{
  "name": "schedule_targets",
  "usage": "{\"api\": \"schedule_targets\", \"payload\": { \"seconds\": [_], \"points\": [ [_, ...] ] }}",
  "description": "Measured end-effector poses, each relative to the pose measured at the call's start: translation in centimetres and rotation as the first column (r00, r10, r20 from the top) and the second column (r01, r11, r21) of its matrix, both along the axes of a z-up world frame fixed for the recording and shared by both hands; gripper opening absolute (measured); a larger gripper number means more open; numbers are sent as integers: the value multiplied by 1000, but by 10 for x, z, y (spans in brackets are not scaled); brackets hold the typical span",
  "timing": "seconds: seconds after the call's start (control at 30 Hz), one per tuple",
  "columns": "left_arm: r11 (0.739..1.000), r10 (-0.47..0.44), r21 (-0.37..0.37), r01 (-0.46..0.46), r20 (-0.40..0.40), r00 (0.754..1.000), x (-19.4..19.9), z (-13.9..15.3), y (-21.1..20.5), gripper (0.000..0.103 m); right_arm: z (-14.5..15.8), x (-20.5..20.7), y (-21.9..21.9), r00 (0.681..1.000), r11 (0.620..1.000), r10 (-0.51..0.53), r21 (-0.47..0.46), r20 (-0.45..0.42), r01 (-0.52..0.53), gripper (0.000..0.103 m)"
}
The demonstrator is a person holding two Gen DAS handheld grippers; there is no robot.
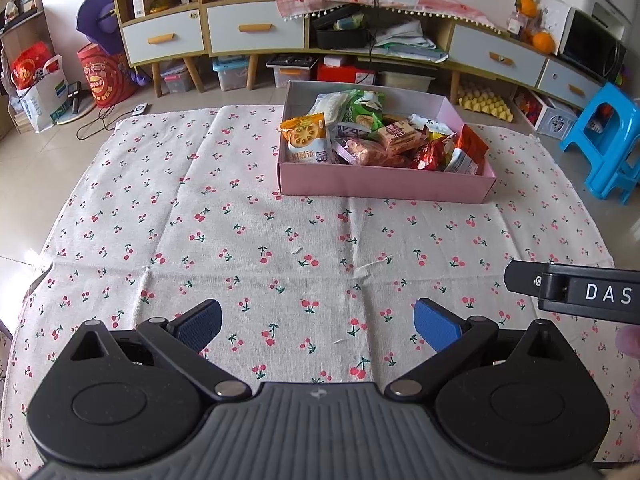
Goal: Organize snacks
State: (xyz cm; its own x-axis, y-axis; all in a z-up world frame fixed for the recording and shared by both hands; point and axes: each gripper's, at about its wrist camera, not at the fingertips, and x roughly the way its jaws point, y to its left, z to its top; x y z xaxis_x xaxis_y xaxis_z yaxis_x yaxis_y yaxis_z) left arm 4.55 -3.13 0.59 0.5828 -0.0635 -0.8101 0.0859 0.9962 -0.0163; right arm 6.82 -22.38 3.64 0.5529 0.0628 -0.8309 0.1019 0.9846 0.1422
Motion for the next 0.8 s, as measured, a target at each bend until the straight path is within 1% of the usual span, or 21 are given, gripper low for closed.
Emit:
{"api": "schedule_targets", "payload": {
  "seconds": [0.8],
  "points": [
    [1000,-15,1,15,-10,1000,0,-3,-2,102,-1,0,1,1000,1000,4,-3,-3,-4,96]
  ]
}}
